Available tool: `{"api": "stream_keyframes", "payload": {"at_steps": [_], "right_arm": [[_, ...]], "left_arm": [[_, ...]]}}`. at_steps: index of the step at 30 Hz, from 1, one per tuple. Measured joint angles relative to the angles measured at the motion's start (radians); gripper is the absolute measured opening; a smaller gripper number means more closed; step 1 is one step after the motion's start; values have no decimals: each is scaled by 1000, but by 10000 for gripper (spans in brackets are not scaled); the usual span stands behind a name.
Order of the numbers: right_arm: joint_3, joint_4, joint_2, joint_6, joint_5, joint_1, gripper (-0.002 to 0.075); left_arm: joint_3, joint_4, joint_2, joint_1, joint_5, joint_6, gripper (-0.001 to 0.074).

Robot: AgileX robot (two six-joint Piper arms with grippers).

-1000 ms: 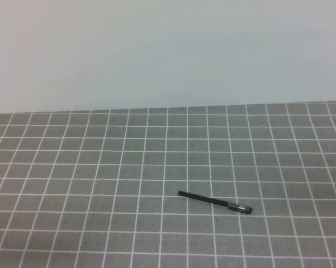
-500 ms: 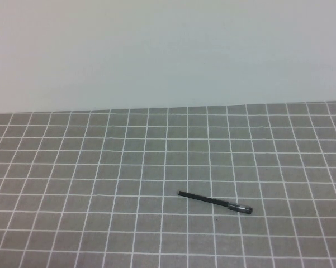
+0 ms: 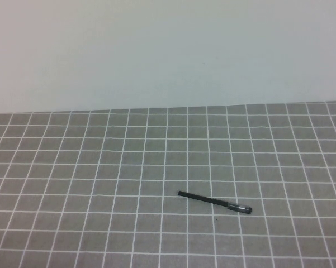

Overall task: Cap the pen
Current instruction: 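Pick up the pen and its cap, cap the pen, and set it down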

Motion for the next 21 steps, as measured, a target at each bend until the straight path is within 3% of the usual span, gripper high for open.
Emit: {"api": "stream_keyframes", "payload": {"at_steps": [12,19,21], "right_arm": [[2,9,2,-35,-16,0,-3],[2,130,2,-320,-21,0,-3],[2,134,0,-332,-22,0,-3]], "left_arm": [[0,0,0,0,0,0,-1],[0,0,0,0,0,0,-1],[0,0,0,0,0,0,-1]]}}
